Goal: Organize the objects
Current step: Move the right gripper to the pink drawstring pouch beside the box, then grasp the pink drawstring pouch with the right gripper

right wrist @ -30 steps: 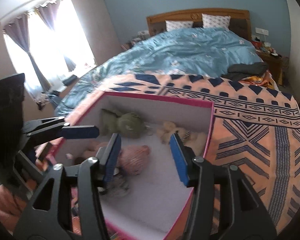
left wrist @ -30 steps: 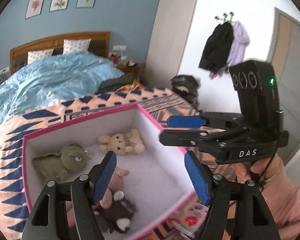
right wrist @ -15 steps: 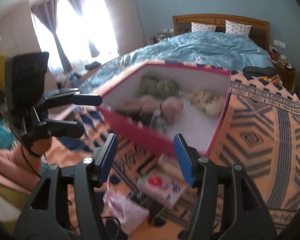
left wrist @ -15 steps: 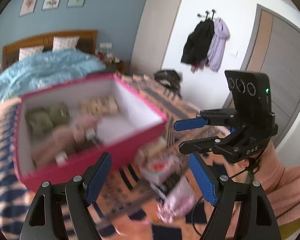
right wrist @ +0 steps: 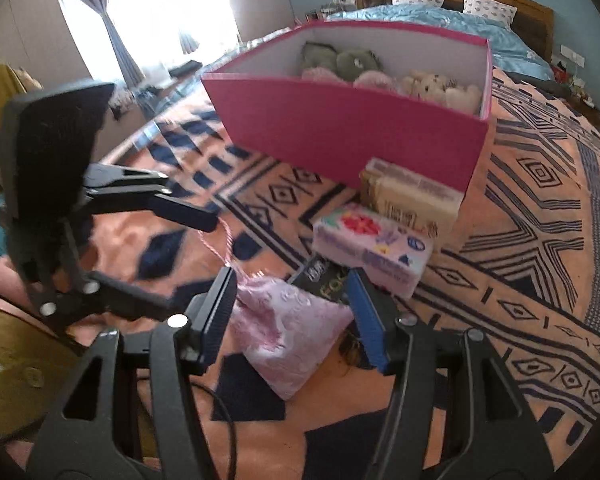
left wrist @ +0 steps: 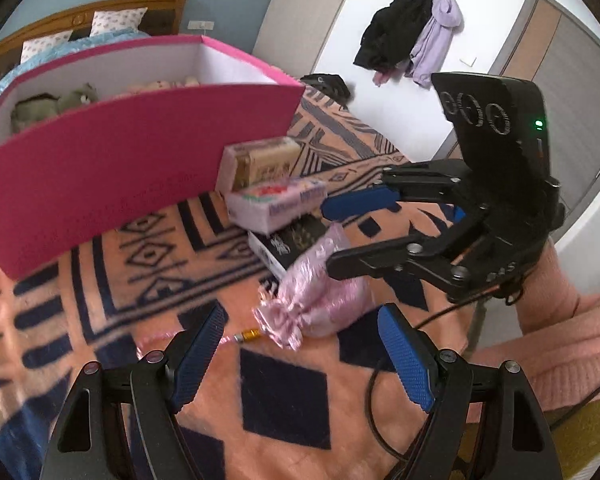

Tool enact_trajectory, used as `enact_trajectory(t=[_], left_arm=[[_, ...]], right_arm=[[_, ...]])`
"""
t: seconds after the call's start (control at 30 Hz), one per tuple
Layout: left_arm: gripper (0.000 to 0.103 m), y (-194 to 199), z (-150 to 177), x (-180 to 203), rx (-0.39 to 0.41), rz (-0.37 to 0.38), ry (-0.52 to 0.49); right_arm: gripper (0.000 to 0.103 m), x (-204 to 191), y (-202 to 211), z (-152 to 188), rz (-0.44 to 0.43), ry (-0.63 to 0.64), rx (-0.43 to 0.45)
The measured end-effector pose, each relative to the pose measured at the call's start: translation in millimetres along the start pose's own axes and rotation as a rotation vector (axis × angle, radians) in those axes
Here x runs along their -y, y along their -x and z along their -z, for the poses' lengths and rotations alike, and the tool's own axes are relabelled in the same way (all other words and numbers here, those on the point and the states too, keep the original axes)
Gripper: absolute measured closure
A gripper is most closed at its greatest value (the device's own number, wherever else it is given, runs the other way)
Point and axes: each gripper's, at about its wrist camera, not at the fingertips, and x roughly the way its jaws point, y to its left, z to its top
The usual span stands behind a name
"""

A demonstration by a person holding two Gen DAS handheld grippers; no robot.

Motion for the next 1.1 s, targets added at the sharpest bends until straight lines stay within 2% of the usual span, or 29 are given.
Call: enact_trajectory(t=[0.2,0.43,0.5,0.57,0.67,0.7,0.77,0.93,1.1], left_arm=[[0.022,-6,11,-5,-0.017,0.005,0.044],[0.022,-9,18,-13,-0.020,0.004,0.083],[0.022,-8,19,-16,-0.019,0.003,0.092],[0.022,-8,19,-18,-0.018,0.002,0.101],[0.022,-6,18,-20,-0.009,-0.012,0.102],[0.022,-4,17,-21,-0.004,-0.018,0.105],[0.022,2,16,-24,0.014,-0.030,0.111],[0.022,16,17,-31,0.046,-0.036,0.134],[0.022,12,21,-35,0.031,0.006,0.161]], right_arm=[[0.043,2,-14,3,0.014,0.011,-0.041],[0.043,-15,-25,9,0.029,0.089,-0.099],[0.049,-19,-25,10,0.027,0.102,-0.107],[0.063,-23,-26,11,0.019,0.112,-0.111],[0.071,-27,-29,11,0.015,0.110,-0.116],[0.072,-27,-29,11,0.005,0.099,-0.114],[0.084,-24,-29,9,-0.015,0.057,-0.103],[0.089,-20,-31,1,-0.057,-0.029,-0.053],[0.090,-14,-39,-10,-0.116,-0.110,-0.004]])
